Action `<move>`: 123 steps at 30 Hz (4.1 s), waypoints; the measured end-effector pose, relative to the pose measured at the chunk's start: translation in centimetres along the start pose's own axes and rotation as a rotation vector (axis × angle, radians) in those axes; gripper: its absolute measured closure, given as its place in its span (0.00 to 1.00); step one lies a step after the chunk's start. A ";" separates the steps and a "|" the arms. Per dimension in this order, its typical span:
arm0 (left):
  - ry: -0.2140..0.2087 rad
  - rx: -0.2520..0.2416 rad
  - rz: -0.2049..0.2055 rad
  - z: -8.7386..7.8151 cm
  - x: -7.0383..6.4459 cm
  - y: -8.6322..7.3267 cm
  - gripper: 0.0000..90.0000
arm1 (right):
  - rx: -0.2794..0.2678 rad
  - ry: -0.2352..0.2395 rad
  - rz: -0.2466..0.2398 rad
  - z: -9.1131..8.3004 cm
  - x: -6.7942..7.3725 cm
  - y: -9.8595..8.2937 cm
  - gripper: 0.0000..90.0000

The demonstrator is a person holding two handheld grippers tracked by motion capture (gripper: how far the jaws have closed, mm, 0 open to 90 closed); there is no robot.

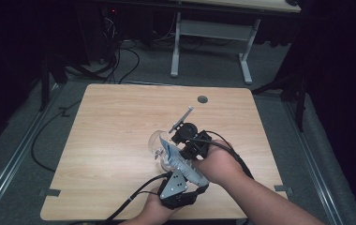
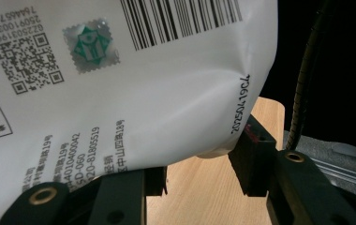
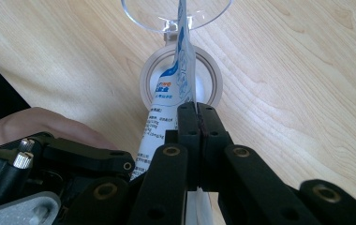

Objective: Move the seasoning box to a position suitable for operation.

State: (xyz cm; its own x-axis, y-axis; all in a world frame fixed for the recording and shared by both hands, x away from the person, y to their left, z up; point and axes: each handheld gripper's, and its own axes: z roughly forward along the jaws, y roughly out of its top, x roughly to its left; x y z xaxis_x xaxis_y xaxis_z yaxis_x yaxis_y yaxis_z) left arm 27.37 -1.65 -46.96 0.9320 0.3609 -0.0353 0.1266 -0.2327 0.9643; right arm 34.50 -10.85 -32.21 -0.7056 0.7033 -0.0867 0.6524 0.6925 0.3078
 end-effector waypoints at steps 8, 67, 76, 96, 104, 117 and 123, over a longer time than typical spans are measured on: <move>-0.001 -0.004 0.001 0.0 0.0 0.2 0.68 | -0.003 -0.004 -0.003 -0.2 -0.1 0.0 1.00; 0.009 -0.005 0.008 -0.3 0.1 0.1 0.67 | -0.008 0.001 -0.015 0.0 0.2 0.3 1.00; 0.004 0.009 0.028 -0.4 -0.1 -0.3 0.67 | -0.008 0.008 -0.013 0.1 0.1 0.0 1.00; -0.012 0.027 0.037 -0.8 -0.3 -1.7 0.67 | 0.001 0.027 -0.007 0.6 0.4 -0.7 1.00; -0.018 0.029 0.043 -0.7 -0.4 -1.8 0.67 | -0.001 0.025 -0.003 0.4 0.3 -1.1 1.00; -0.018 0.031 0.045 -0.6 -0.3 -2.0 0.67 | -0.007 0.025 0.006 0.4 0.2 -1.3 1.00; -0.016 0.032 0.050 -0.7 -0.3 -2.1 0.67 | -0.007 0.025 0.006 0.2 0.2 -1.4 1.00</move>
State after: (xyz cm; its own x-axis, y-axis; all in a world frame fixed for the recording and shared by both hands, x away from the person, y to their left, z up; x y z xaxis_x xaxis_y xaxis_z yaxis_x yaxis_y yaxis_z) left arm 26.61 -0.63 -48.76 0.9425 0.3340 0.0079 0.0907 -0.2787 0.9561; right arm 33.50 -11.66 -32.84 -0.7084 0.7032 -0.0610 0.6547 0.6870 0.3153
